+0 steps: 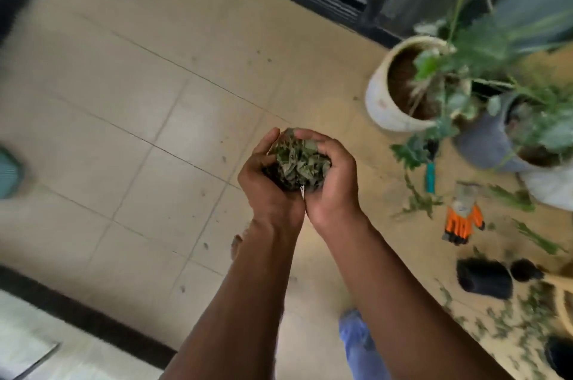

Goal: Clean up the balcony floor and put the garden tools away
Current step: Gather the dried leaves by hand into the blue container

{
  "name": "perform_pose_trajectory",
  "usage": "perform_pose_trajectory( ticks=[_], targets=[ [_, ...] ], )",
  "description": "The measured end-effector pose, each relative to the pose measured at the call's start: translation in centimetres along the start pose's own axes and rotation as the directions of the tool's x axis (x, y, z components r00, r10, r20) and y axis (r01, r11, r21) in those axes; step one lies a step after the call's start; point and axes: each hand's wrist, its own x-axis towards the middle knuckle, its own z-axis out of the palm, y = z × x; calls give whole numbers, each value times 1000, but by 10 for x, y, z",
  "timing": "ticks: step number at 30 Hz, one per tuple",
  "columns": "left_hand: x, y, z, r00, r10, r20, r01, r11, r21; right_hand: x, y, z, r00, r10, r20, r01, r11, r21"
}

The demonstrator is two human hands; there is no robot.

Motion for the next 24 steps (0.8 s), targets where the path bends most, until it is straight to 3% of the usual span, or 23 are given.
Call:
perform_pose_trajectory(
  ticks=[6, 10, 15, 24],
  targets=[
    [45, 121, 25, 991, 66, 119, -58, 996, -69, 20, 21, 136, 992, -34, 119, 56, 982, -182],
    [93, 178, 41, 988, 145, 48, -136, 978, -158, 61, 34, 200, 979, -40, 199, 80, 977, -198],
    [140, 237, 76, 989, 141, -45, -148, 947, -284, 121, 40, 273, 971, 48, 236, -19, 992, -124],
    [218, 341, 154, 986, 152, -65, -165, 887, -431, 205, 20, 405, 933, 208, 294, -184, 977, -106]
  ],
)
